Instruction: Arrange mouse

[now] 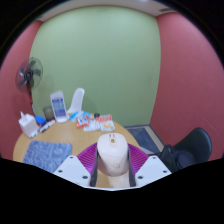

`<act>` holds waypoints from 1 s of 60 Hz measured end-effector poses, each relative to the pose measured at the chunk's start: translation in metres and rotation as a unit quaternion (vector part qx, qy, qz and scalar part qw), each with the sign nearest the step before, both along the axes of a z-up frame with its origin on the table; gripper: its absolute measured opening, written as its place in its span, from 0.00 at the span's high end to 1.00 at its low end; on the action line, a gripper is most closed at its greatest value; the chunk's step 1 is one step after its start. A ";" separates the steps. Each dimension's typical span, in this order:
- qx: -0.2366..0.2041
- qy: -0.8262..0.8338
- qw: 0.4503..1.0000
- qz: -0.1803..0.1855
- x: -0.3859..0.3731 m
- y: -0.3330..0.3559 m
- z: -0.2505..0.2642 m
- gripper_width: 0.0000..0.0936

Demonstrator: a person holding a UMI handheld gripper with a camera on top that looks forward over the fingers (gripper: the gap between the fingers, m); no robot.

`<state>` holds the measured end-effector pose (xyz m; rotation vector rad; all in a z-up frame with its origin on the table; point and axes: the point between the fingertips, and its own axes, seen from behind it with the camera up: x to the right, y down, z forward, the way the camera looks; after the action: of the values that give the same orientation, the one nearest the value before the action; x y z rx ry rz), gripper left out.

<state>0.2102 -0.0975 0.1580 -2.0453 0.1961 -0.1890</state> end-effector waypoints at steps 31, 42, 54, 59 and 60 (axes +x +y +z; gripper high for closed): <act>-0.082 0.048 0.991 0.097 -0.307 0.071 -0.120 0.54; -0.113 0.051 0.988 0.095 -0.322 0.066 -0.162 0.40; -0.103 0.038 0.990 0.092 -0.327 0.042 -0.122 0.11; -0.098 0.037 0.991 0.089 -0.330 0.020 -0.091 0.10; -0.096 0.036 0.991 0.088 -0.332 0.015 -0.084 0.10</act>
<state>-0.1214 -0.0822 0.0743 -2.2505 0.0424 -0.0249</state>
